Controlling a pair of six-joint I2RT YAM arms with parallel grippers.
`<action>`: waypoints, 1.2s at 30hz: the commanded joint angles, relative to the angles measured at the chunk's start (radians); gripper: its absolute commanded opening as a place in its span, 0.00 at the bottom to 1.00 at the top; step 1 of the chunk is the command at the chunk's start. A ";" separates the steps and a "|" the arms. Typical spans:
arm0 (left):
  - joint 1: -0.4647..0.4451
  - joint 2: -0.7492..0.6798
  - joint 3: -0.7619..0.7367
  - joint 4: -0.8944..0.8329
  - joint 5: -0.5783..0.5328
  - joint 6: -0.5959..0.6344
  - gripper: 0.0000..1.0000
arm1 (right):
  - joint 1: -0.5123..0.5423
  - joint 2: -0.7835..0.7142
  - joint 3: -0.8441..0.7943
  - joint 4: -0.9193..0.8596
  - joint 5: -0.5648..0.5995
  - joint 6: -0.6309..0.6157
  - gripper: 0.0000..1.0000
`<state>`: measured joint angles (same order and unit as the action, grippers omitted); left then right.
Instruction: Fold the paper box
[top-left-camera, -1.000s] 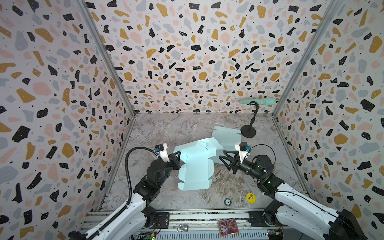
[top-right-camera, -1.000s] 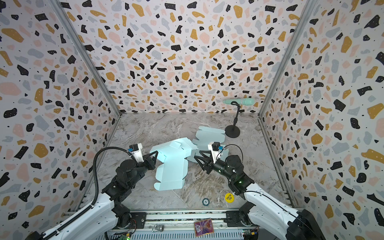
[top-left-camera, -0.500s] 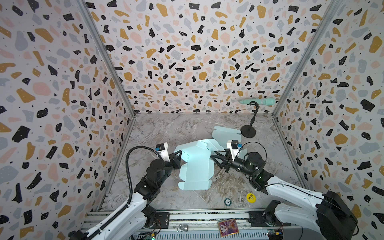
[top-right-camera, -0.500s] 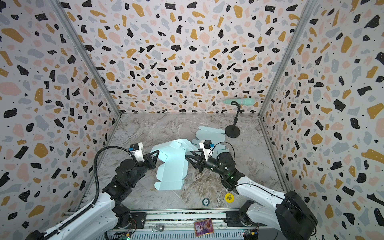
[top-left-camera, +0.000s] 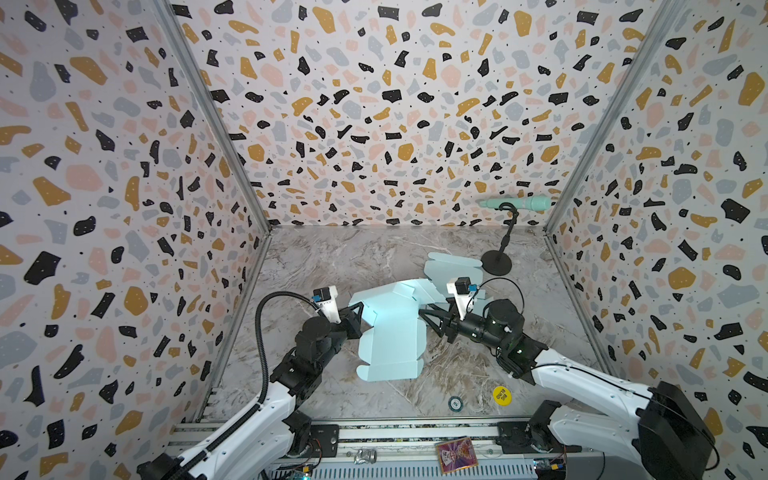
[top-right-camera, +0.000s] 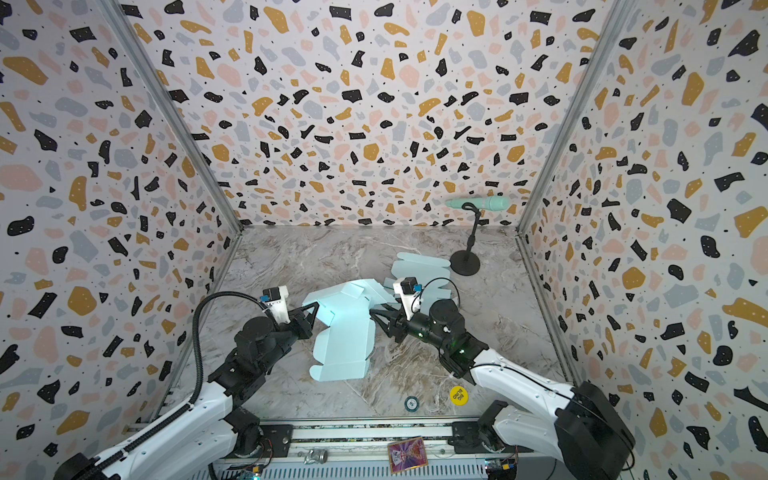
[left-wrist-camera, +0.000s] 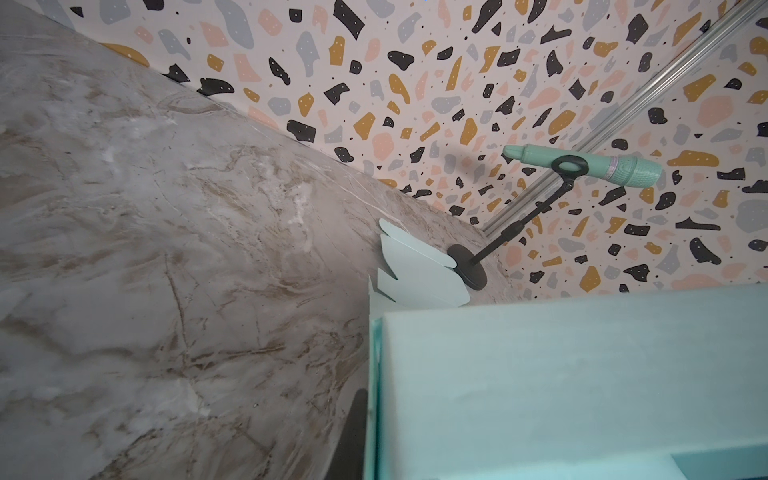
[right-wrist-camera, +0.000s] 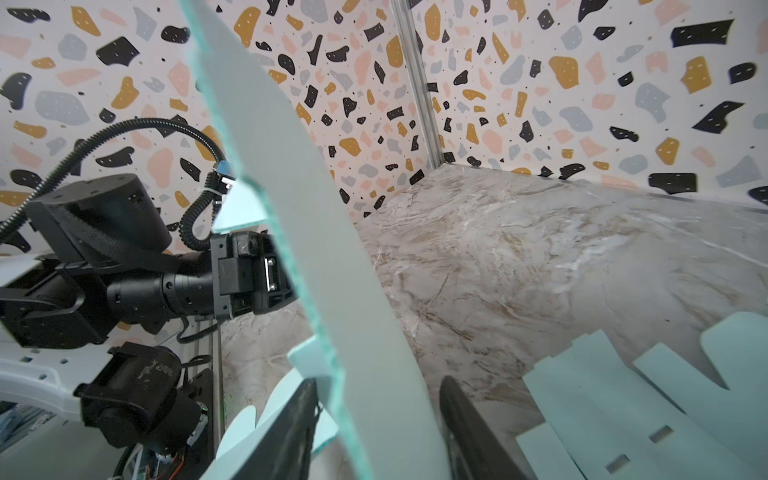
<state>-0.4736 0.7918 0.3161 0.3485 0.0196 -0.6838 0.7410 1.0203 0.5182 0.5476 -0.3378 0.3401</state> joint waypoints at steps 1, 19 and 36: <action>0.049 0.001 0.020 0.014 0.096 0.048 0.00 | -0.036 -0.168 0.007 -0.155 0.022 -0.095 0.51; 0.068 0.122 0.146 -0.104 0.292 0.228 0.01 | -0.090 -0.075 0.069 -0.182 -0.209 -0.223 0.43; 0.068 0.159 0.149 -0.112 0.317 0.242 0.00 | -0.022 -0.096 0.039 -0.183 -0.297 -0.248 0.44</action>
<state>-0.4088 0.9535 0.4259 0.2020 0.3237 -0.4458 0.7067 0.9119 0.5461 0.3519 -0.5922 0.1089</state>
